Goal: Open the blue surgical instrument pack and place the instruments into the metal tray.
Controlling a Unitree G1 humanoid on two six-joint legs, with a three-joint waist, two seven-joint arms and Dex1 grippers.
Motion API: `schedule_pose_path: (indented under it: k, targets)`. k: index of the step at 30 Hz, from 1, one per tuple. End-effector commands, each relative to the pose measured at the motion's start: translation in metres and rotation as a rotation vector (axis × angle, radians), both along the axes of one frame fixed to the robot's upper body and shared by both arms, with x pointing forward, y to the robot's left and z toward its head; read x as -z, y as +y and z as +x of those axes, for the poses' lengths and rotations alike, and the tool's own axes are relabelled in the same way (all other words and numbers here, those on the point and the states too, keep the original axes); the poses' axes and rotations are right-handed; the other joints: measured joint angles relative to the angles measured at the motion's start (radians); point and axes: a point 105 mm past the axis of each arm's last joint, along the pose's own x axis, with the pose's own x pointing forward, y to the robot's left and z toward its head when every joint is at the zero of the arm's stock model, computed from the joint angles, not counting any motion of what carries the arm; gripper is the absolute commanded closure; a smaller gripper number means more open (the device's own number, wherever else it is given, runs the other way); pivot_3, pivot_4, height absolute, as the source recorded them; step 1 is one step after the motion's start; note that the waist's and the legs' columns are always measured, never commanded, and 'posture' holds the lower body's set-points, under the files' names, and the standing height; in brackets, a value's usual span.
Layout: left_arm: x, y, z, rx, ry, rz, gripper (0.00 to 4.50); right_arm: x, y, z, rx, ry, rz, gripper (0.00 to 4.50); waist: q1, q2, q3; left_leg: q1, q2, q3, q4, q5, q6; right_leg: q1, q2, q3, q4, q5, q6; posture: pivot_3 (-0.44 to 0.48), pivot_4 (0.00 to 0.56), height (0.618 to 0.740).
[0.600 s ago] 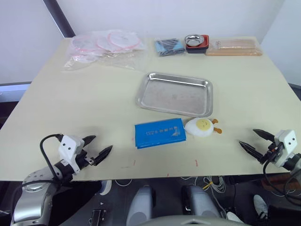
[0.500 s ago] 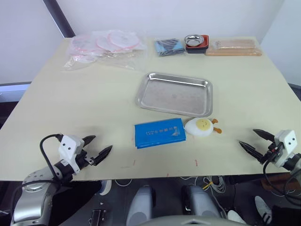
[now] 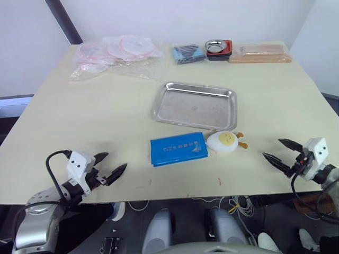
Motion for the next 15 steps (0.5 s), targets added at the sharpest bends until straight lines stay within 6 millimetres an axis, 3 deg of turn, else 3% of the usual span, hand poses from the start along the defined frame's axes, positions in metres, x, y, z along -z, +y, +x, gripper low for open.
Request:
schedule_pose_path:
  k: [1,4,5,7,11,14,15]
  targets:
    - [-0.017,-0.003,0.004,0.039,-0.056,0.016,0.00,-0.023,0.022,0.001,-0.087,-0.049,0.015,0.03,0.001,0.000,0.000,0.000,0.000,0.000,0.000,0.000,0.000,0.000,0.000,0.000,0.000,0.000,0.000,0.000,0.150,0.740]
    - [-0.021,-0.006,0.007,0.067,-0.074,0.024,0.00,-0.034,0.040,0.000,-0.154,-0.050,0.033,0.03,0.001,-0.001,0.000,0.000,0.000,0.000,0.000,0.000,0.000,0.000,0.000,0.000,0.000,0.000,0.000,0.000,0.150,0.740]
    - [-0.022,-0.008,0.008,0.078,-0.079,0.028,0.00,-0.036,0.047,-0.002,-0.177,-0.045,0.038,0.42,0.001,-0.001,0.001,0.000,0.000,0.000,0.000,0.000,0.000,0.000,0.000,0.000,0.000,0.000,0.000,0.000,0.150,0.740]
    - [-0.023,-0.013,0.009,0.112,-0.082,0.032,0.00,-0.038,0.061,-0.006,-0.229,-0.026,0.047,0.79,0.001,-0.001,0.001,0.000,0.000,0.000,0.000,0.000,0.000,0.000,0.000,0.000,0.000,0.000,0.000,0.000,0.150,0.740]
    - [-0.024,-0.021,0.010,0.163,-0.085,0.013,1.27,-0.038,0.083,-0.014,-0.293,0.001,0.074,2.72,0.001,-0.002,0.001,-0.001,0.000,0.000,0.000,0.000,0.000,-0.001,0.000,0.000,0.000,0.000,0.000,0.000,0.150,0.740]
    - [-0.024,-0.028,0.011,0.202,-0.079,0.008,2.73,-0.035,0.097,-0.020,-0.337,0.032,0.087,4.23,0.001,-0.004,0.002,-0.001,0.000,0.000,0.000,0.000,0.000,-0.001,0.000,0.000,0.000,0.000,0.000,0.000,0.150,0.740]
    - [-0.024,-0.030,0.011,0.220,-0.075,0.007,3.24,-0.034,0.102,-0.022,-0.350,0.042,0.093,4.50,0.001,-0.005,0.002,-0.001,0.000,0.000,0.000,0.000,0.000,-0.001,0.000,0.000,0.000,0.000,0.000,0.000,0.150,0.740]
